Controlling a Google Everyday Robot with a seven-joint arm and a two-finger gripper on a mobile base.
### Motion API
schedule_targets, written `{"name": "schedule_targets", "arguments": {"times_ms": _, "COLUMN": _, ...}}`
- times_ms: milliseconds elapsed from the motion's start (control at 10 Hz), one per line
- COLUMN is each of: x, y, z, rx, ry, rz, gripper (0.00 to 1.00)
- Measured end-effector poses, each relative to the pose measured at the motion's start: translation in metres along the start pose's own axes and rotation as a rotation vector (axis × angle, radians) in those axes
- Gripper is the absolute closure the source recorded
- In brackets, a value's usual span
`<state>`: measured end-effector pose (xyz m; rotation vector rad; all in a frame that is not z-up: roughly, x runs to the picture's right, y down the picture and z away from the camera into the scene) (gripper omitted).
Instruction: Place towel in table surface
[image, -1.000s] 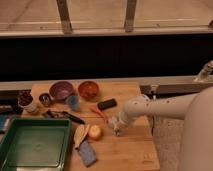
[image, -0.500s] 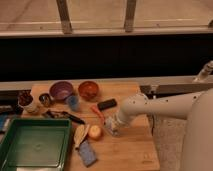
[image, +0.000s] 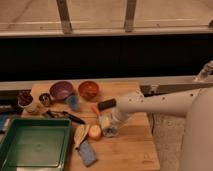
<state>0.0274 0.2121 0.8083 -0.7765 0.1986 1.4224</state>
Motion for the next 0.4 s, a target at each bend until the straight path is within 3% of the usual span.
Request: {"name": "schedule_targets", "arguments": {"times_ms": 400, "x": 0.0001, "y": -0.001, "z": -0.0002, "rx": 0.001, "ry": 0.0, "rz": 0.002, "gripper": 0.3}}
